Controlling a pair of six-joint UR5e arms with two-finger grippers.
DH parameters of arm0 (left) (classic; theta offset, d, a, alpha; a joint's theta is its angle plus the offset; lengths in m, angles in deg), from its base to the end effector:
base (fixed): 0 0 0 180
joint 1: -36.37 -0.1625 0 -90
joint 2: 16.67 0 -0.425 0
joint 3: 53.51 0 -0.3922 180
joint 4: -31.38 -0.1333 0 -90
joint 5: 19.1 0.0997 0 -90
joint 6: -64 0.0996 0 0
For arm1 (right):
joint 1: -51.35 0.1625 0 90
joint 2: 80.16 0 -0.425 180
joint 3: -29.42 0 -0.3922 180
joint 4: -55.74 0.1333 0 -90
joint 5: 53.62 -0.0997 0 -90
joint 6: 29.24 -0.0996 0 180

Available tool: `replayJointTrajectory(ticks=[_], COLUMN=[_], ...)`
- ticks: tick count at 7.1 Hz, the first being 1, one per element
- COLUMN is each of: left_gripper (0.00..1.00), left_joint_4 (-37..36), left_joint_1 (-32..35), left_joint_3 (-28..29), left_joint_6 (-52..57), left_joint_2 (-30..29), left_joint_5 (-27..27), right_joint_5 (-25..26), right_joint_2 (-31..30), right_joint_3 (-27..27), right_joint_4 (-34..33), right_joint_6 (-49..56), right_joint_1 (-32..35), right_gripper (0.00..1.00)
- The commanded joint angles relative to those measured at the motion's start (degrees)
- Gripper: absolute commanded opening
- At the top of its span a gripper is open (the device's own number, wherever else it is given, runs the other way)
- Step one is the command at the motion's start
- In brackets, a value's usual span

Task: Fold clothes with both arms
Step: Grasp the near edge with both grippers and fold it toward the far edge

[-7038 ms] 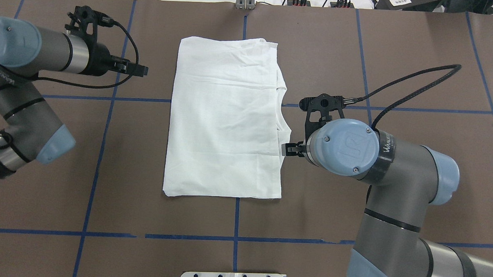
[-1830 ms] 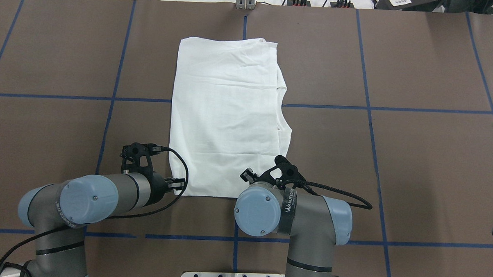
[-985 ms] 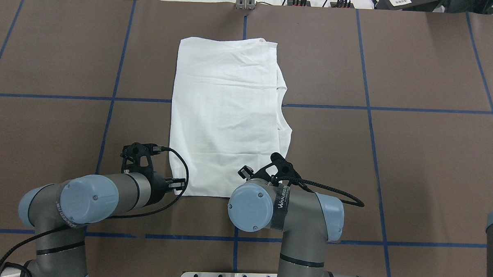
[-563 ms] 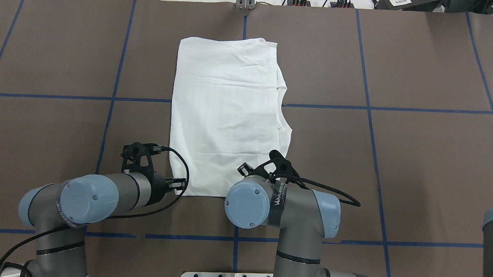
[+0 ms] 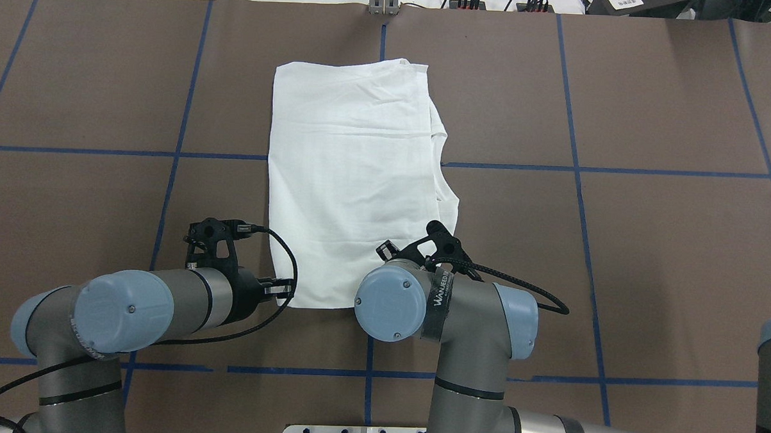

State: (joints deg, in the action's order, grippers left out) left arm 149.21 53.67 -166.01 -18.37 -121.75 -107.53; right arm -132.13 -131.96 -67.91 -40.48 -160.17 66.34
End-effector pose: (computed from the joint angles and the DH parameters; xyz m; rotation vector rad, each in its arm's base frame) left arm 0.4879 -0.2944 0.2844 0.2705 1.1108 -0.1656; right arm -0.6139 -0.3229 0.2290 0.0358 -0.7417 1.0018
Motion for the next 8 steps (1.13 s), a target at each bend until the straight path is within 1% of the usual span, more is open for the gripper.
replayJointTrajectory(ticks=[1,2,3,4,5,6,7,8], left_gripper=[0.00,0.00,0.00,0.00,0.00,0.00,0.00,0.00], left_joint_4=[-3.2,-5.0,-9.4,-15.8,-21.3,-24.6,-25.2,-25.2], left_joint_1=[0.0,0.0,0.0,-0.1,-0.1,0.1,0.4,2.1], left_joint_3=[-4.6,-7.5,-12.4,-18.3,-21.3,-20.0,-18.3,-16.5], left_joint_6=[0.0,0.0,-0.1,0.0,-0.1,0.0,0.0,1.1], left_joint_2=[0.2,0.4,0.3,-0.3,-2.4,-5.3,-7.1,-8.5], left_joint_5=[-1.2,-1.3,-3.0,-4.8,-6.6,-6.8,-6.8,-6.8], right_joint_5=[-0.2,-0.2,-0.2,-0.3,-0.1,0.1,2.5,2.9], right_joint_2=[-3.7,-4.5,-4.4,-3.7,-3.3,-2.5,-1.1,-0.8], right_joint_3=[-12.4,-22.0,-28.6,-32.2,-31.8,-29.8,-27.5,-26.2], right_joint_4=[-8.1,-17.6,-24.1,-27.4,-27.4,-27.2,-26.7,-24.3], right_joint_6=[0.1,0.0,-0.1,-0.8,-0.7,0.6,3.3,4.6], right_joint_1=[-0.5,-3.3,-5.6,-6.3,-6.4,-6.3,-5.4,-3.3], right_gripper=[0.00,0.00,0.00,0.00,0.00,0.00,0.00,0.00])
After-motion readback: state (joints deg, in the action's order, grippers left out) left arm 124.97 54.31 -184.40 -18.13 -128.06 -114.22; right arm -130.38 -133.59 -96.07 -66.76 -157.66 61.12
